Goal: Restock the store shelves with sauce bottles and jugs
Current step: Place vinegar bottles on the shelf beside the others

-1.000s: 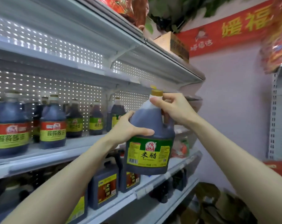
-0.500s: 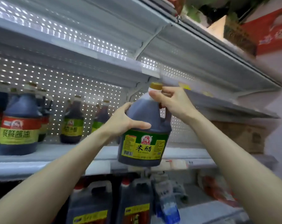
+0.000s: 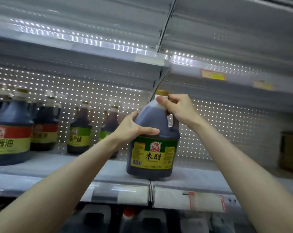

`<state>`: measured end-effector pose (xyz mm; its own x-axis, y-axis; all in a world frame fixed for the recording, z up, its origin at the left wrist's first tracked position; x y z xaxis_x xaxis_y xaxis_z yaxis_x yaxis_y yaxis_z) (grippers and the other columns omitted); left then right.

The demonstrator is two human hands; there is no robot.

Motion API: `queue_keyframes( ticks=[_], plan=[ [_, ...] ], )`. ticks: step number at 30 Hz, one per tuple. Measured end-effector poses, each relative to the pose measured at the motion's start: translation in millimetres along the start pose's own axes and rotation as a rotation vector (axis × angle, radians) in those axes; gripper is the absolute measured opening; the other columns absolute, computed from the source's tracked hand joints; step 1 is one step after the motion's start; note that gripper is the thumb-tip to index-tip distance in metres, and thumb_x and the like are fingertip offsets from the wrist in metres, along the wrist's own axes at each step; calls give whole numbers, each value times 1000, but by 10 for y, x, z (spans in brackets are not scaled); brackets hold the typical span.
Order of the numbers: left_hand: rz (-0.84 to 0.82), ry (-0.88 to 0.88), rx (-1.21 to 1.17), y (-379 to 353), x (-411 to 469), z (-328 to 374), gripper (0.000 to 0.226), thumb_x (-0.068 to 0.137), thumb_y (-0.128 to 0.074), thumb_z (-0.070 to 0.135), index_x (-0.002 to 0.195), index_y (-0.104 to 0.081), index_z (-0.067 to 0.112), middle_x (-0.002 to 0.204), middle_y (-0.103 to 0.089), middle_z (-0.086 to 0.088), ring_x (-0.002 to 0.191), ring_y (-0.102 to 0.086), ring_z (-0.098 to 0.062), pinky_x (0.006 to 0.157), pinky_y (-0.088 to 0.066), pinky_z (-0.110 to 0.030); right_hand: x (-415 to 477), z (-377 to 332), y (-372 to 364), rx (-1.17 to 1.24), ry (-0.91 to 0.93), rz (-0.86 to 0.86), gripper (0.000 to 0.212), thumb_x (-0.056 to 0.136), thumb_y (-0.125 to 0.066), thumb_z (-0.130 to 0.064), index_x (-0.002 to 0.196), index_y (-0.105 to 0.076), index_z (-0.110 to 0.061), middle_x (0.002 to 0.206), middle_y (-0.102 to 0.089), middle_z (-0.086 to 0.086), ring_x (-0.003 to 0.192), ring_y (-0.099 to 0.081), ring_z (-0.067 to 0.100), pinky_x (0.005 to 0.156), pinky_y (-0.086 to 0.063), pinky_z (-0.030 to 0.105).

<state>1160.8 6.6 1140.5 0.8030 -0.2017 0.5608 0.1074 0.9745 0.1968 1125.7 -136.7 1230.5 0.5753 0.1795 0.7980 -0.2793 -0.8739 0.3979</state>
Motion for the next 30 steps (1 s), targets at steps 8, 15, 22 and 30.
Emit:
queue_keyframes(
  ticks=[8, 15, 22, 30],
  plan=[
    [-2, 76, 46, -123, 104, -180, 99, 37, -89, 47, 122, -51, 13, 106, -69, -7, 87, -72, -21, 80, -59, -39, 94, 426, 7, 36, -93, 13, 48, 85, -68, -40, 74, -65, 7, 58, -51, 3, 52, -48, 11, 54, -40, 24],
    [-7, 109, 88, -148, 143, -248, 78, 51, -88, 46, 112, -48, 16, 101, -68, -4, 79, -72, -16, 67, -56, -28, 41, 562, -83, 171, -152, -42, 27, 95, -57, -32, 108, -65, -10, 79, -62, -3, 73, -60, 12, 40, -40, 11],
    [110, 111, -7, -153, 40, -416, 50, 78, -72, 45, 113, -50, 18, 101, -68, -4, 78, -71, -14, 61, -53, -23, -182, 935, -150, 243, -226, 47, 35, 97, -54, -31, 126, -53, -13, 106, -62, 1, 92, -61, 12, 71, -51, 18],
    [59, 138, -58, -274, -259, -745, 68, 78, -65, 45, 134, -37, 17, 109, -67, 3, 87, -70, -4, 67, -54, -19, -895, 1245, -432, 519, -408, 125, 35, 98, -47, -41, 127, -42, -23, 100, -68, 2, 74, -69, 7, 57, -53, 18]
  ],
)
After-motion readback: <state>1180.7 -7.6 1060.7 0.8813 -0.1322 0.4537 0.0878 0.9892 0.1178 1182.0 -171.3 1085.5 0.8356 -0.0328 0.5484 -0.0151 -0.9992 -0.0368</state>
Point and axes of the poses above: each hand's wrist, its own x-axis towards the middle knuckle, its own y-axis out of the back of the hand, z = x × y, the point moved 8 cm from there along x, towards the middle knuckle
